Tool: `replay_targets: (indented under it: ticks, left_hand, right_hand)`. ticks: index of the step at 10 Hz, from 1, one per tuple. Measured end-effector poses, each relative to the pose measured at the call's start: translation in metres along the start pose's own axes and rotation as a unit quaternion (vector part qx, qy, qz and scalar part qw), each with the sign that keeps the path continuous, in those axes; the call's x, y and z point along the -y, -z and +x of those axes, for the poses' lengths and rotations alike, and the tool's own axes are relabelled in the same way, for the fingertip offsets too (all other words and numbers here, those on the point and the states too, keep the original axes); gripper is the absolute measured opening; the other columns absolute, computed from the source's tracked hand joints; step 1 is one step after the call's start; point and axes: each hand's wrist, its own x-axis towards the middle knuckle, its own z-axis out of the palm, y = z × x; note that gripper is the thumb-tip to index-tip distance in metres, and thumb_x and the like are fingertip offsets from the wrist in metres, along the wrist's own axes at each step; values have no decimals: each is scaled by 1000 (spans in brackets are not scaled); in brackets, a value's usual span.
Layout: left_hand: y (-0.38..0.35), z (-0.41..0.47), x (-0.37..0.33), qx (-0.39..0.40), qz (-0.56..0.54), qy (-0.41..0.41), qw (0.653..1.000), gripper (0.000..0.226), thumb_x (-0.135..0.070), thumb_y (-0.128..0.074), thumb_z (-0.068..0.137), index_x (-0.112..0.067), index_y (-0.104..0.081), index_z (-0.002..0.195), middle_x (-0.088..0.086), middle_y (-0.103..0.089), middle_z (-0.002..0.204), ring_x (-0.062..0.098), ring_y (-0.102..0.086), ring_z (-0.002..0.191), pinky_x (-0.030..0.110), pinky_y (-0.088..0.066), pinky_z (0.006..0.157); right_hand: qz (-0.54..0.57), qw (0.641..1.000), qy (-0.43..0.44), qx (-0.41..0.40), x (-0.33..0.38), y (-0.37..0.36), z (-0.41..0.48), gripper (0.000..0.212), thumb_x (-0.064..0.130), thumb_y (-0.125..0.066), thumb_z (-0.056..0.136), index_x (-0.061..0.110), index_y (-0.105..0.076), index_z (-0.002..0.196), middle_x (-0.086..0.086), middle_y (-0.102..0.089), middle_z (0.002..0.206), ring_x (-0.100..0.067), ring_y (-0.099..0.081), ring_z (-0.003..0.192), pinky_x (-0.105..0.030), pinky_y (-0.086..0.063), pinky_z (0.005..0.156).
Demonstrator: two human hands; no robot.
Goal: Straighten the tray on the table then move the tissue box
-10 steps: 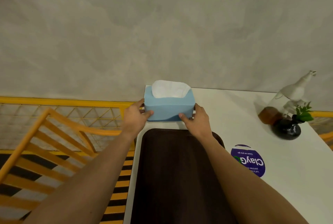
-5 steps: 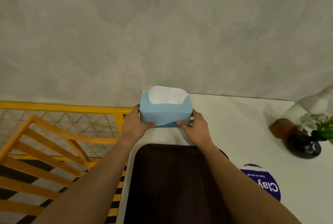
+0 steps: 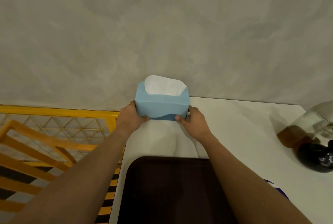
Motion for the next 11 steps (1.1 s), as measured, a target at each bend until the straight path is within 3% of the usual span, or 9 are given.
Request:
replay_targets:
  ticks: [4,5,8,10,11]
  left_hand:
    - [2,25,4,-4,-22,3,1000,70,-23,-91,69,-9,-59,129,12,-69,121,33,-64,108,34,-50,81]
    - [2,26,3,-7,-26,12,1000,71,-23,-92,68,-8,-60,129,13,-69,120,34,-64,109,38,-52,86]
    - [-5,26,7,-27,-17,29,999,54,-26,-90,71,-1,-66,112,16,-71,107,27,-60,90,32,-44,70]
    - [-5,25,4,-12,-15,38,999,56,-23,-89,73,-1,-62,118,17,-70,115,31,-63,100,32,-45,74]
    - [2,21,-2,23,-22,44,999,89,-28,-89,74,-2,-40,144,20,-59,137,40,-56,123,39,-48,89]
  right_hand:
    - [-19,1000,-15,19,-1,-3,31,43,43,-70,93,13,-60,122,-5,-58,98,-25,-57,89,-31,-40,73]
    - [-27,999,-8,15,-1,-3,31,41,44,-69,93,12,-61,117,-3,-56,90,-25,-55,84,-32,-38,68]
    - [-42,999,2,16,-3,-5,30,44,45,-66,95,10,-60,120,-7,-58,97,-31,-57,94,-42,-48,81]
    - [-48,998,-2,29,2,-3,28,43,44,-65,96,11,-58,122,-4,-56,99,-32,-58,100,-40,-46,84]
    - [-42,997,-30,62,7,6,25,63,50,-69,91,13,-49,138,-11,-59,122,-34,-56,115,-36,-42,87]
